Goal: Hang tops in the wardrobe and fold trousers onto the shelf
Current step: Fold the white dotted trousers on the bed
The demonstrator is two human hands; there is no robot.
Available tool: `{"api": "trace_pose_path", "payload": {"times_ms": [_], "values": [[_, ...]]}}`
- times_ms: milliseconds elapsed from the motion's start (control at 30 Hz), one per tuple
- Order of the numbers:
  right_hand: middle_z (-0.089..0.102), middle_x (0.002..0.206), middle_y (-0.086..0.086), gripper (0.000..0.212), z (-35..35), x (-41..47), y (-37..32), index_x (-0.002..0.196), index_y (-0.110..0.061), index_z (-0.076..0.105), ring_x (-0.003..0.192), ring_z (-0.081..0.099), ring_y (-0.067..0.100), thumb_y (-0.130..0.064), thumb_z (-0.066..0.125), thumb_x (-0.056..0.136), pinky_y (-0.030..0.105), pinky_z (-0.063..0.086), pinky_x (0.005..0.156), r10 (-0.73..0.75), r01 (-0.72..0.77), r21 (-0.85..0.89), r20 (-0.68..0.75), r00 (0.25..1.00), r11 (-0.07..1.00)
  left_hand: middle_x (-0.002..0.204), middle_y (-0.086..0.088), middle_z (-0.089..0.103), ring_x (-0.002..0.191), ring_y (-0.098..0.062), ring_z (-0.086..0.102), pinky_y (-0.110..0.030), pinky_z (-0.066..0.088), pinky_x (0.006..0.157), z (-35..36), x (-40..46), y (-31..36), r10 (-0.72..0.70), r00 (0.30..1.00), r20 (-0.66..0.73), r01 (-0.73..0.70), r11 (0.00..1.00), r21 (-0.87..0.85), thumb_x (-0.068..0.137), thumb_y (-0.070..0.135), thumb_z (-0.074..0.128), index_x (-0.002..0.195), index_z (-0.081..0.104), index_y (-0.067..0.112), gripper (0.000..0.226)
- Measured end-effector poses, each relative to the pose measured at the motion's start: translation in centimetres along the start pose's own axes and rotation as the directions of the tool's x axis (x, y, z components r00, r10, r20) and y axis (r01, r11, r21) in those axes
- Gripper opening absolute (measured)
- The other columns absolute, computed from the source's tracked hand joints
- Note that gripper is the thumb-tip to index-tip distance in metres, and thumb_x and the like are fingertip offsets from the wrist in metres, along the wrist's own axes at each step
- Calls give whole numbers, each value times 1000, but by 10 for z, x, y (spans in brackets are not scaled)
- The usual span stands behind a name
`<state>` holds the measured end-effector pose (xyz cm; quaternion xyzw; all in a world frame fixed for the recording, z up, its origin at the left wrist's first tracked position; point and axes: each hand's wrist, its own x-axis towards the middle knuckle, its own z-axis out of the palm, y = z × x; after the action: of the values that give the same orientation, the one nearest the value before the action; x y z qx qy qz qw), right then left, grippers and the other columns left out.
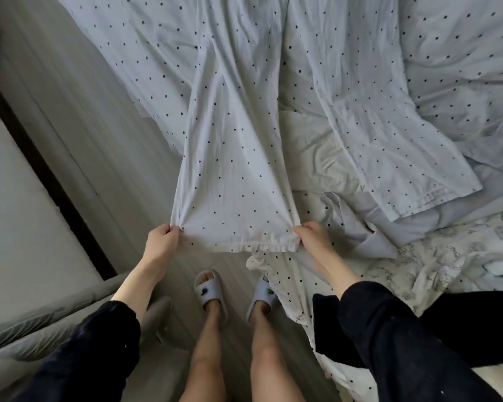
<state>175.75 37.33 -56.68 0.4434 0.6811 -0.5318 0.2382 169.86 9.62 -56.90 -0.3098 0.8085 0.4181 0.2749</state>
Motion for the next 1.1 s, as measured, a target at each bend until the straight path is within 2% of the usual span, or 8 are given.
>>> {"api": "trace_pose_path", "payload": {"times_ms": [267,467,567,667,800,933,1000,1100], "values": [[54,81,4,9,-67,-35,39,85,-9,50,83,51,20,-11,49,94,27,35,69,-97,24,-293,-237,967,956,65,-9,49,65,-23,46,-30,35,60,50,-61,-12,-47,976,211,18,991,135,95,13,47,69,50,3,28],[53,87,-1,9,-79,-28,48,88,-16,51,88,50,19,-21,50,95,28,36,74,-69,-28,-411,-219,973,911,63,-8,54,63,-24,50,-29,37,54,56,-65,-8,-48,978,205,-12,959,282,93,11,44,63,51,8,31],[53,72,1,24,-83,-21,56,68,-14,50,80,51,19,-18,52,92,29,34,69,-6,-63,-339,-197,980,939,65,-6,58,62,-21,53,-20,39,48,59,-72,2,-54,972,228,-34,929,367,91,9,46,74,57,7,21],[63,75,8,20,-99,-15,56,73,-7,61,81,59,24,-13,51,90,29,38,68,17,-69,-239,-212,977,969,99,-13,64,81,-27,57,-24,39,63,66,-77,18,-22,977,210,-78,888,453,92,11,46,109,58,4,22],[67,99,6,22,-157,11,45,98,-8,65,94,60,26,-20,47,94,35,45,81,-84,-35,-284,-398,913,958,141,-15,43,124,-33,44,-38,38,97,118,-80,41,195,972,133,-234,866,441,93,10,44,139,38,6,47],[65,105,9,20,-216,46,36,105,-12,60,102,58,31,-22,45,96,39,43,88,-119,-33,-281,-507,854,959,134,-8,47,125,-28,41,-42,31,101,193,-103,70,495,868,42,-458,765,452,93,8,46,131,47,12,39],[64,110,9,26,-243,64,33,112,-11,57,105,57,31,-28,45,96,40,42,91,-75,-53,-206,-568,819,977,127,-6,53,119,-28,45,-41,30,94,233,-117,84,618,780,102,-582,656,481,89,8,49,124,55,14,35],[61,116,10,40,-283,94,29,119,-5,53,107,57,29,-35,50,94,40,44,92,6,-4,3,-612,791,1000,107,-7,62,95,-31,59,-42,42,76,300,-127,105,780,526,339,-791,303,531,71,9,66,106,63,13,36]]}}
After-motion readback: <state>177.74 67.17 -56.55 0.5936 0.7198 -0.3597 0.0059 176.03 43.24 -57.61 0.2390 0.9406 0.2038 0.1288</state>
